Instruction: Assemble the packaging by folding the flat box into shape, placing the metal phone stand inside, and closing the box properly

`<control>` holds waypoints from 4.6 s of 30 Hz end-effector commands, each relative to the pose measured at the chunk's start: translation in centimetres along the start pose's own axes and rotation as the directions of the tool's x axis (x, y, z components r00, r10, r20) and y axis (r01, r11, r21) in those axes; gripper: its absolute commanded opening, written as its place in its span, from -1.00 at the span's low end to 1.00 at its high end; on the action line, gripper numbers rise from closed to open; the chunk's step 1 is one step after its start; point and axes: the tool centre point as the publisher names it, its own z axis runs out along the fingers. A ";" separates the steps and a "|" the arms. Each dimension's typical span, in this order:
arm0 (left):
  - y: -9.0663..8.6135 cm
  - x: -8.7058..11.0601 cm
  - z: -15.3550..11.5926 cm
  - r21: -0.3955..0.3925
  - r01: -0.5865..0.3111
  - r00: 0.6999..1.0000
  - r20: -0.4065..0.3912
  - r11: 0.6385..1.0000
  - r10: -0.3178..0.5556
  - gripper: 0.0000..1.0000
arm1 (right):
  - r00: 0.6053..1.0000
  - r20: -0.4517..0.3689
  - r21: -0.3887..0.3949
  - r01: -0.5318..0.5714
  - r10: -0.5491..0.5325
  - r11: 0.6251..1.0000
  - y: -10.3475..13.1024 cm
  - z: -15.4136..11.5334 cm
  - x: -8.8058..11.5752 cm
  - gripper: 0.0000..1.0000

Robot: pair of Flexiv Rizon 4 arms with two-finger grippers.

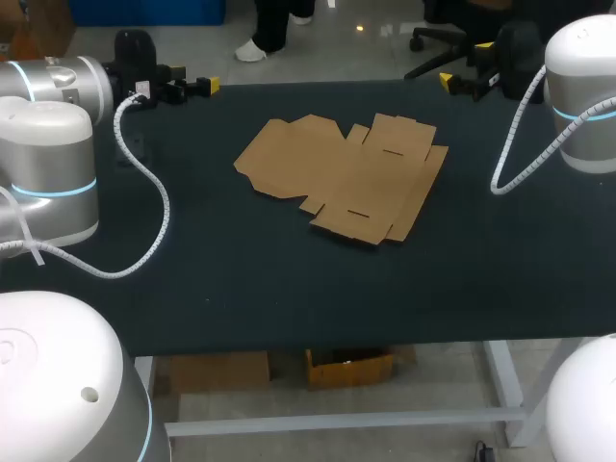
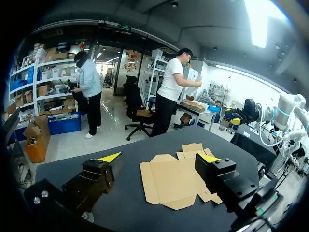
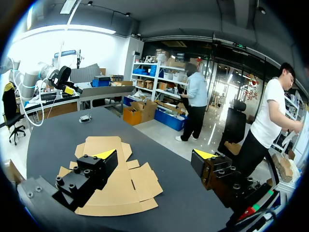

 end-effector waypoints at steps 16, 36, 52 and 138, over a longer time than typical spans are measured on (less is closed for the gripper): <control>-0.8 1.2 -0.1 -0.100 0.068 0.994 0.088 0.993 -0.059 1.00 | 0.998 -0.016 0.131 -0.051 0.054 0.990 0.0 -0.4 -0.5 1.00; 0.2 3.8 -1.3 -0.268 0.269 0.950 0.234 0.925 -0.208 1.00 | 0.990 -0.061 0.336 -0.097 0.125 0.937 -2.5 -1.2 -2.1 1.00; 2.6 5.0 -2.4 -0.321 0.421 0.885 0.350 0.848 -0.307 1.00 | 0.981 -0.047 0.454 -0.148 0.189 0.879 -5.0 -2.0 -2.8 1.00; 8.5 11.3 -3.7 -0.543 0.631 0.776 0.431 0.554 -0.461 1.00 | 0.868 -0.338 0.746 0.012 0.364 0.665 -13.3 5.8 -1.6 1.00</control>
